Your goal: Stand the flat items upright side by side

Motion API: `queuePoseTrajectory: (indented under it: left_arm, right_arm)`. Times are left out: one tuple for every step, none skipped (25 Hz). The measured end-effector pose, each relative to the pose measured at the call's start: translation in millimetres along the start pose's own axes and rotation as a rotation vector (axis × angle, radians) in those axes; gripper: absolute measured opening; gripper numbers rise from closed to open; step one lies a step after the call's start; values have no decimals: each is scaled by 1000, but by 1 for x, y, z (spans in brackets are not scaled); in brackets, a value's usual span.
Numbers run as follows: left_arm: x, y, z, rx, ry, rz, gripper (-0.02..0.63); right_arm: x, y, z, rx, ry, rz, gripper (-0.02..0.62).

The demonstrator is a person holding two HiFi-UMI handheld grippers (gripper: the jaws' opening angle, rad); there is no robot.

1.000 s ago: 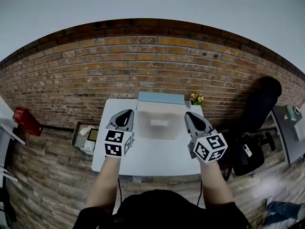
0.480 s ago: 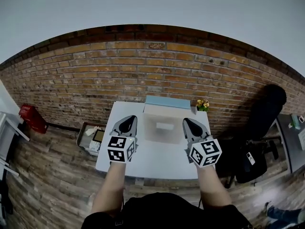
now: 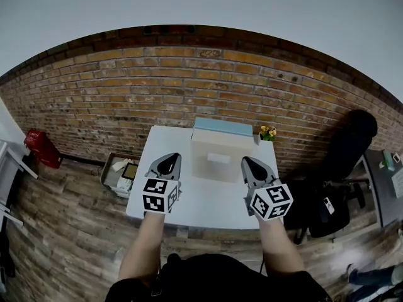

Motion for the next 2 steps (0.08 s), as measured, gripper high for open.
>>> queuePoseTrajectory:
  left_arm:
    - [-1,-1,-2,2,-4,1,18]
    - [-1,-3,-4,5,-8,1,18]
  right_arm:
    - [1,-1,-1,1,0,3,15]
    - [2,-3,-3,3,0,6,15]
Point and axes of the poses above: the fingertips, and each gripper's own axes: z forward along the fingers, x to its left, y out of its top, the point moved 8 cm from there along -z, backward along the fingers, and after that the axes turned 11 degrees about y, right-handed, at the moved point
